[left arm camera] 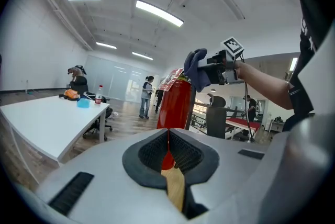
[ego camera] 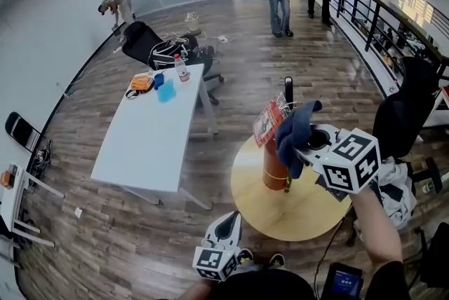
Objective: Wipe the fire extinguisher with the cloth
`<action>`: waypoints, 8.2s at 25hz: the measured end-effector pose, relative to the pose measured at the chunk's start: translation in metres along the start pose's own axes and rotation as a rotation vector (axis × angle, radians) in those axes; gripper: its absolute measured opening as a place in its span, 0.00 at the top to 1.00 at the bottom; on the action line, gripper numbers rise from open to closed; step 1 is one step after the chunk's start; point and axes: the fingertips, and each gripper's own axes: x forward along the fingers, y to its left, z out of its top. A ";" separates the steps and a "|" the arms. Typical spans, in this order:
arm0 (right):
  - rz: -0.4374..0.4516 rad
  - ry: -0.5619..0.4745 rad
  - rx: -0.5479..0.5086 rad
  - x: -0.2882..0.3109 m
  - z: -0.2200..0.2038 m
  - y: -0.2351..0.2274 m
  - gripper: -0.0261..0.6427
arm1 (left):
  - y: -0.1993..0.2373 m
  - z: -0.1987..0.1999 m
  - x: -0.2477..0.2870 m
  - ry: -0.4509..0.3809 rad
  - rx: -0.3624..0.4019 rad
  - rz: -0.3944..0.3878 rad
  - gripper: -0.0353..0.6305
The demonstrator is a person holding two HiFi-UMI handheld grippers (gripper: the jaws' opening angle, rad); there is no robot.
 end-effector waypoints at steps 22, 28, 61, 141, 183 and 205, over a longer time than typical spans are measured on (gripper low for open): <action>-0.020 0.426 0.607 0.088 -0.317 0.005 0.85 | 0.014 0.003 -0.006 0.005 -0.015 0.026 0.91; 0.136 0.203 0.683 0.089 -0.217 0.029 0.85 | 0.032 -0.001 -0.015 0.011 -0.028 0.076 0.91; -0.356 0.010 -0.565 0.002 -0.026 0.015 0.86 | 0.027 -0.012 -0.009 0.012 -0.031 0.035 0.91; -0.513 0.257 0.742 0.159 -0.416 -0.004 0.86 | 0.065 -0.054 -0.041 0.127 -0.023 0.037 0.91; -0.118 -0.605 1.142 0.100 -0.110 0.008 0.86 | 0.092 -0.044 -0.053 0.066 -0.042 0.031 0.91; -0.320 -0.378 1.503 0.172 -0.292 0.004 0.86 | 0.105 -0.047 -0.057 0.082 -0.024 0.070 0.91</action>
